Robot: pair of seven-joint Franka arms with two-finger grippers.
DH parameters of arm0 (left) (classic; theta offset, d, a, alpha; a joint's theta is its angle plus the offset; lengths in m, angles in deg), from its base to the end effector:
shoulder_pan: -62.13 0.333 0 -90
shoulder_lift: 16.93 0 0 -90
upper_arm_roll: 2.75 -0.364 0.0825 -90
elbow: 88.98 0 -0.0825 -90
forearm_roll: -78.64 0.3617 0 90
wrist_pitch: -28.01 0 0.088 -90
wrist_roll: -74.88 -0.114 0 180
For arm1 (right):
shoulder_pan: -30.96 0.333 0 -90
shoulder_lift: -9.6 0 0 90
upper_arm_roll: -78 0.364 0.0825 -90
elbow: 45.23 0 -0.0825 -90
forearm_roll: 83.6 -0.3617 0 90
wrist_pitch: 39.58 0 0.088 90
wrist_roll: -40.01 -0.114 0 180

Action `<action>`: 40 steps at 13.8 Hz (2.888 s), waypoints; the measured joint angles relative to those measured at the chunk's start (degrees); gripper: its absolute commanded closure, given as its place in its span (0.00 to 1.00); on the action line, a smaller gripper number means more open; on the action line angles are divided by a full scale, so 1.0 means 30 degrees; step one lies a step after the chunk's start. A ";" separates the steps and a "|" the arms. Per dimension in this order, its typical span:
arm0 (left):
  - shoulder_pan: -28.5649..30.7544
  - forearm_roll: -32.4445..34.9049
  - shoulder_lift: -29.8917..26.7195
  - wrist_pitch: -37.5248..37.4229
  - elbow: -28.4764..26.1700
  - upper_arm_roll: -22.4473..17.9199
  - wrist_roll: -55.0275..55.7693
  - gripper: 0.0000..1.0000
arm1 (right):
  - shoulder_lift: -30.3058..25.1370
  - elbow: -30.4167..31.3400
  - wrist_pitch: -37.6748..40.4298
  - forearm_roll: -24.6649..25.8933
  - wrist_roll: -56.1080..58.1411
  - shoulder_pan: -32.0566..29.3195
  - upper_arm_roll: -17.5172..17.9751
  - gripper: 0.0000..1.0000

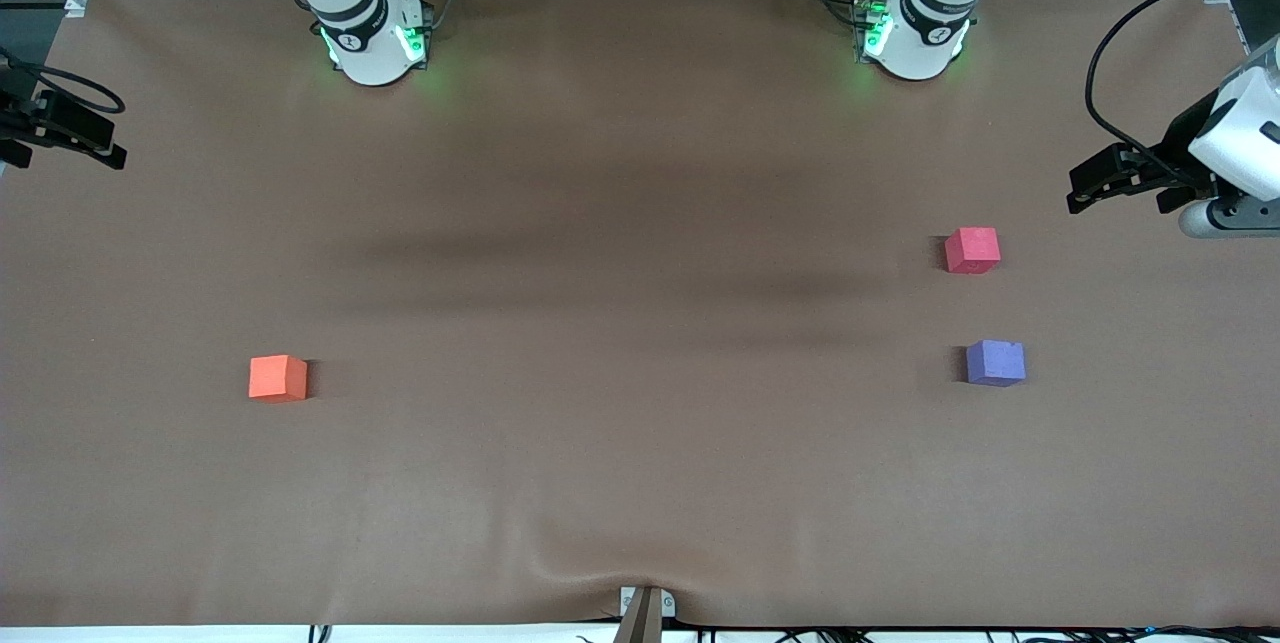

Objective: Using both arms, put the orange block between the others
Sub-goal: 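Move the right gripper out toward the orange cube, then lower the open right gripper over the orange cube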

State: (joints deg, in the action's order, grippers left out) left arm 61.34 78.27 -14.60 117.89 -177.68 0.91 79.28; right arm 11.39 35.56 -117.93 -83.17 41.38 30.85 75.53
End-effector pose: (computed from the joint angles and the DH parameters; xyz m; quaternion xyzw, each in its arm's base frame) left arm 0.5444 -0.0422 0.6536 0.9999 -0.0004 -0.0103 0.0037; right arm 0.5206 -0.0239 0.7026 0.9992 -0.0112 -0.0370 0.0031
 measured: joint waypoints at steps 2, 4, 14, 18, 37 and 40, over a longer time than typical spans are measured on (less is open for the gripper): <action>-0.0016 0.0000 0.0035 0.0000 0.0000 0.0002 0.0000 0.00 | 0.0037 0.0018 0.0000 0.0000 -0.0008 -0.0002 -0.0006 0.00; -0.0023 0.0000 0.0108 0.0000 0.0000 0.0002 0.0000 0.00 | 0.0148 0.0064 -0.0002 0.0000 -0.0010 -0.0003 -0.0011 0.00; -0.0024 0.0000 0.0231 0.0000 -0.0008 0.0007 -0.0001 0.00 | 0.2297 0.3189 -0.3894 0.0001 -0.0055 -0.0370 -0.0226 0.00; -0.0025 0.0000 0.0299 0.0000 -0.0010 0.0011 -0.0001 0.00 | 0.3924 0.3779 -0.6001 0.0001 -0.0022 -0.0446 -0.0171 0.00; -0.0021 0.0000 0.0536 -0.0001 -0.0070 0.0006 -0.0001 0.00 | 0.9619 0.3840 -1.1912 0.0000 0.1102 0.0043 -0.0062 0.00; -0.0019 0.0000 0.0536 -0.0001 -0.0070 0.0004 -0.0001 0.00 | 0.9720 0.3841 -1.1981 0.0000 0.1132 0.0041 -0.0064 0.00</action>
State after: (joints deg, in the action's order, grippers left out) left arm 61.29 78.27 -12.99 117.88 -177.89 0.92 79.27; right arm 40.55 47.08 -153.88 -83.17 44.77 30.98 75.33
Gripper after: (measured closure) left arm 0.000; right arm 0.000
